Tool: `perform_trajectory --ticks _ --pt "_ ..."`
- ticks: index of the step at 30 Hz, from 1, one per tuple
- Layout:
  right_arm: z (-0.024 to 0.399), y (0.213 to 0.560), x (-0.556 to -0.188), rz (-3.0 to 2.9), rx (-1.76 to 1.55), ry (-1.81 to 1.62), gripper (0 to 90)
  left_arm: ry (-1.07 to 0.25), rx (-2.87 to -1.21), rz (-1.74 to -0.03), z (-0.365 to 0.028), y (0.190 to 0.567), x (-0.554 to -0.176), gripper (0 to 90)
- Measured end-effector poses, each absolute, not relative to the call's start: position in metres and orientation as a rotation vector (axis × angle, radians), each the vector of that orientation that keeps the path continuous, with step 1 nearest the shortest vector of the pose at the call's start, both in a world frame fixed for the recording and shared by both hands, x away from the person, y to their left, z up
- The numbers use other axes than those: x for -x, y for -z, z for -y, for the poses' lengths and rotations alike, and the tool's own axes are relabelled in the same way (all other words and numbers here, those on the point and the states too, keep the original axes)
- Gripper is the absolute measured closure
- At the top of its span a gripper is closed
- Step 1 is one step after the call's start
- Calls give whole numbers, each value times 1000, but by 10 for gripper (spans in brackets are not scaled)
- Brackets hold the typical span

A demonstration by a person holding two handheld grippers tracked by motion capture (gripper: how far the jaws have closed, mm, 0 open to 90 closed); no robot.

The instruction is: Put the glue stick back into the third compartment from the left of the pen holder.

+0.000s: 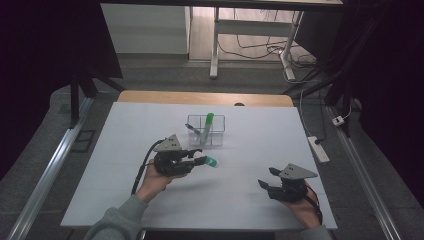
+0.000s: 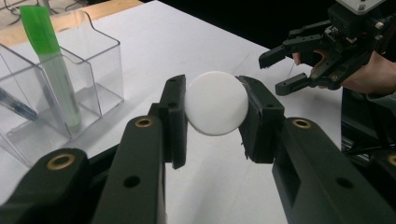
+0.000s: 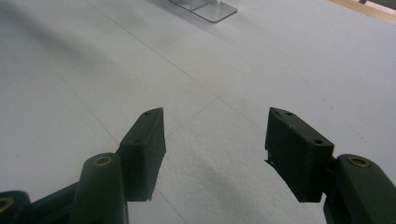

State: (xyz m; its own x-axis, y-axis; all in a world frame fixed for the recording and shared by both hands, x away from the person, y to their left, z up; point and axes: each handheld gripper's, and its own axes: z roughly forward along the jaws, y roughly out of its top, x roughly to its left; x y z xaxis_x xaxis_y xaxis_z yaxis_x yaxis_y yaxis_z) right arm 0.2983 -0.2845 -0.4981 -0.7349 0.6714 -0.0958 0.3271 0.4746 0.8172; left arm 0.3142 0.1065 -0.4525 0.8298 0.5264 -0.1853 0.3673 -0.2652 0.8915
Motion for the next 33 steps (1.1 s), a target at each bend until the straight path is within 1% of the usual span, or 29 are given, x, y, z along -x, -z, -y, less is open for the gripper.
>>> perform_trajectory --ticks 16,33 --pt "291 500 -300 -2312 -853 -1136 369 -247 -1875 -669 -97 418 -337 645" --pt "291 501 -303 -2318 -865 -1125 365 -280 -1903 -712 -92 413 -361 645"
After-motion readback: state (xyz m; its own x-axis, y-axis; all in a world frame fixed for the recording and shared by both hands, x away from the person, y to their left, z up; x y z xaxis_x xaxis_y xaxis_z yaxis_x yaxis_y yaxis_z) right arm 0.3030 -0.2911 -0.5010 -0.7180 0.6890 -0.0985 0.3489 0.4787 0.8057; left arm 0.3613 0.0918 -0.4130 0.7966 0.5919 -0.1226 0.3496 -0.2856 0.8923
